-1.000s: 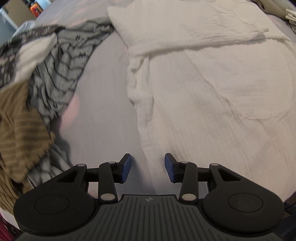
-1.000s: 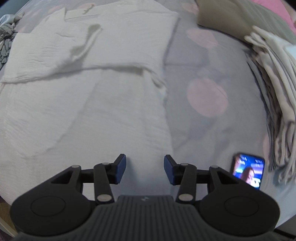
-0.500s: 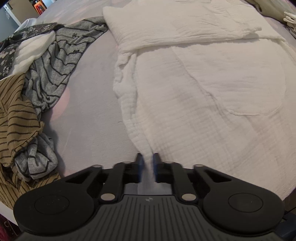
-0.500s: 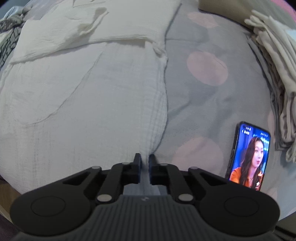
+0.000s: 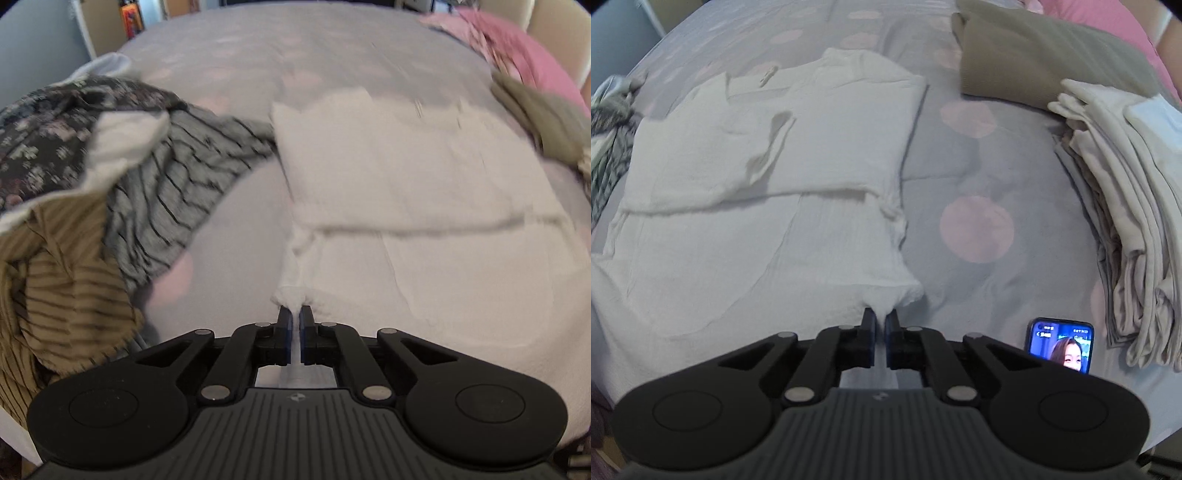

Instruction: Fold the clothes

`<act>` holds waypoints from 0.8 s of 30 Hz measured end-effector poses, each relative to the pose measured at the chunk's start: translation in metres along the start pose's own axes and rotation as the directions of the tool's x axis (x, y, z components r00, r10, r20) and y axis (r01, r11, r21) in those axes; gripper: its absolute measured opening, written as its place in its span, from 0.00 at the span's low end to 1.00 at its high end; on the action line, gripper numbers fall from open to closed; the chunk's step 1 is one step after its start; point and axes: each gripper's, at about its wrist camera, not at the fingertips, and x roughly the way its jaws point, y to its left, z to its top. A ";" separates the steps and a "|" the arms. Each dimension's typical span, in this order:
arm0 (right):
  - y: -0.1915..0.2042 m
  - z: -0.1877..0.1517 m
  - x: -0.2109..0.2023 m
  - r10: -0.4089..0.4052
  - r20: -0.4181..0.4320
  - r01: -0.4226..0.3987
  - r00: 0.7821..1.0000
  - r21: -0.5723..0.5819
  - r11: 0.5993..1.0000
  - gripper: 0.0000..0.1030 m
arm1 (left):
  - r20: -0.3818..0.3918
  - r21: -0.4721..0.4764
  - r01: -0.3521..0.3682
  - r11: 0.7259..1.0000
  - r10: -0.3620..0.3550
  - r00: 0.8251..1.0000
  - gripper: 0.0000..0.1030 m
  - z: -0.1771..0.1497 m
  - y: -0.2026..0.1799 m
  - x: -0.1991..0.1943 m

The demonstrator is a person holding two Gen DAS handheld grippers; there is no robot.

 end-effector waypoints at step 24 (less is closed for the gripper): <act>0.007 0.039 -0.026 0.088 0.364 -0.053 0.927 -0.107 0.993 0.37 | 0.206 -0.101 -0.021 0.995 0.041 0.978 0.26 0.034 0.003 0.005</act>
